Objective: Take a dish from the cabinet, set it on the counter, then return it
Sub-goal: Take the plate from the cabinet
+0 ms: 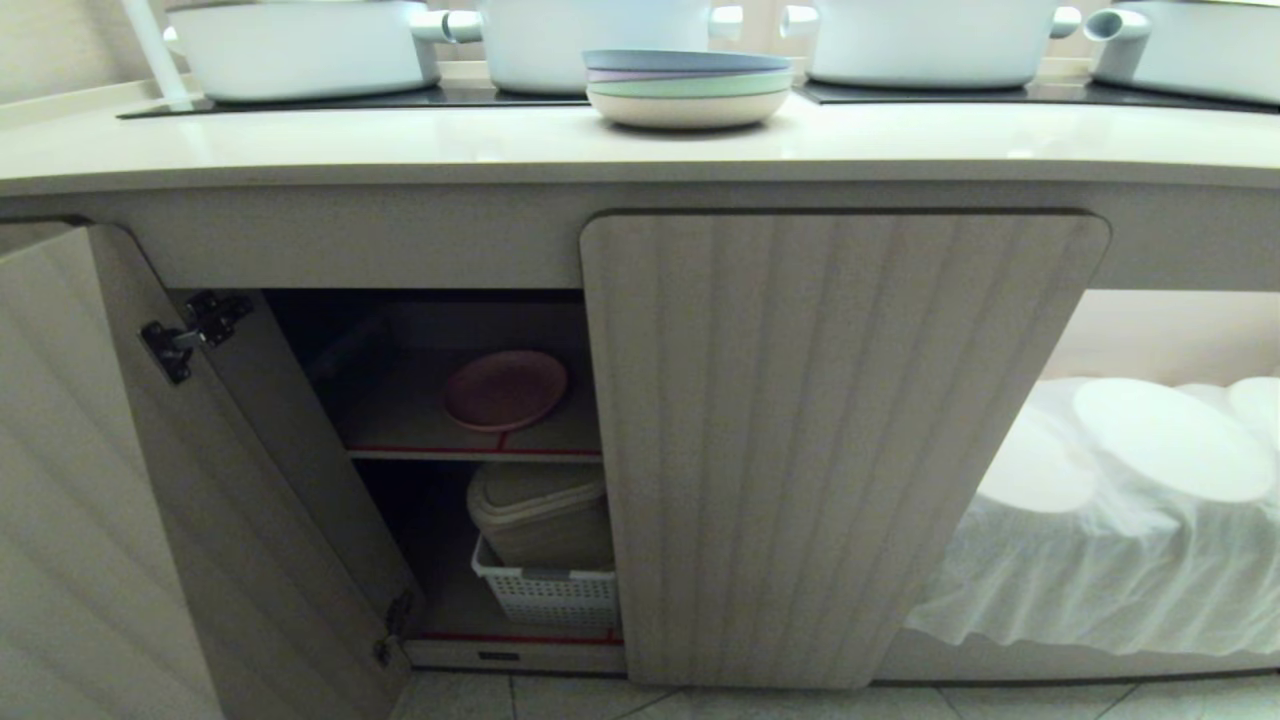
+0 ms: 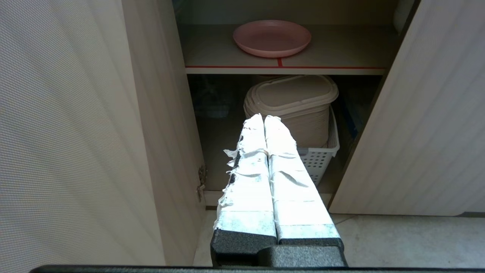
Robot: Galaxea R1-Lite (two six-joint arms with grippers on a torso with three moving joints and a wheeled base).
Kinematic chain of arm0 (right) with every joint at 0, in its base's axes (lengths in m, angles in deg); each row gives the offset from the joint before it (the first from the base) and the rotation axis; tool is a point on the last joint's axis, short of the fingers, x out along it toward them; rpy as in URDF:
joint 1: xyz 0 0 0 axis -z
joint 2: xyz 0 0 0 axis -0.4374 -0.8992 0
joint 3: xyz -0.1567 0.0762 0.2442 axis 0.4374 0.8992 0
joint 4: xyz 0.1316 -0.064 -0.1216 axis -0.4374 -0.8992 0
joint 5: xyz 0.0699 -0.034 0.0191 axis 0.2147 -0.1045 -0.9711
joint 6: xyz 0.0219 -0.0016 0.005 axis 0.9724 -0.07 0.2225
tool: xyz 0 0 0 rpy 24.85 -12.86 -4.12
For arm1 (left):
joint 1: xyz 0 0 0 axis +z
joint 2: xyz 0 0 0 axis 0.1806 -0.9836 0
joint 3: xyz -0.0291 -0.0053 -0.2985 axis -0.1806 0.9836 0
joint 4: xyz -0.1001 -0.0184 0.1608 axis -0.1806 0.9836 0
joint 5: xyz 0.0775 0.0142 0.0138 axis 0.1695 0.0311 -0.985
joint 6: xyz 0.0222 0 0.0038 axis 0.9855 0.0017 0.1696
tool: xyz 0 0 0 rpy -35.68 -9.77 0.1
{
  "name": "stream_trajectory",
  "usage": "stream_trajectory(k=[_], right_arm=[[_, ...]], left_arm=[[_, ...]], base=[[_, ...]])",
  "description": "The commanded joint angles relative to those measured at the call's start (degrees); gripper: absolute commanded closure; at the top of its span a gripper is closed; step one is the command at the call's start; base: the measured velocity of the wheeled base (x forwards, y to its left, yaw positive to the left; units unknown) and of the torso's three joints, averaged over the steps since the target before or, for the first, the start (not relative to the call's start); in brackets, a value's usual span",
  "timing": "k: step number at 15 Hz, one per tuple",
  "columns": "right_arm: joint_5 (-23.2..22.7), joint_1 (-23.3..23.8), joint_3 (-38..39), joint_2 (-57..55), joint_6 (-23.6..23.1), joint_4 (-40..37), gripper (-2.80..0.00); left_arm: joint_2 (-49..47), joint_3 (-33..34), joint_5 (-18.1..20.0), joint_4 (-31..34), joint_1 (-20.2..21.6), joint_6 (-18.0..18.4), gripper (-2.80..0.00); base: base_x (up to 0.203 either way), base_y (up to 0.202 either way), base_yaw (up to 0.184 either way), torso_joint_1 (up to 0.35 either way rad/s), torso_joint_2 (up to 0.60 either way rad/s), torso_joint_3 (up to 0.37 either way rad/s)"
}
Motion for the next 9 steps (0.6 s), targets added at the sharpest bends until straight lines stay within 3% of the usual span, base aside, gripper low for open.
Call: stream_trajectory(k=[1, 9], right_arm=[[0.0, -0.01, 0.0, 0.0, -0.02, -0.02, 0.0], [0.0, -0.01, 0.0, 0.0, 0.07, -0.02, 0.0]], left_arm=[[0.02, 0.0, 0.08, -0.01, 0.0, 0.09, 0.0], [0.02, 0.0, 0.09, 0.02, 0.0, 0.18, 0.0]], base=[[0.0, 0.0, 0.0, 0.0, 0.0, 0.0], [0.0, 0.0, 0.0, 0.0, 0.0, 0.0]])
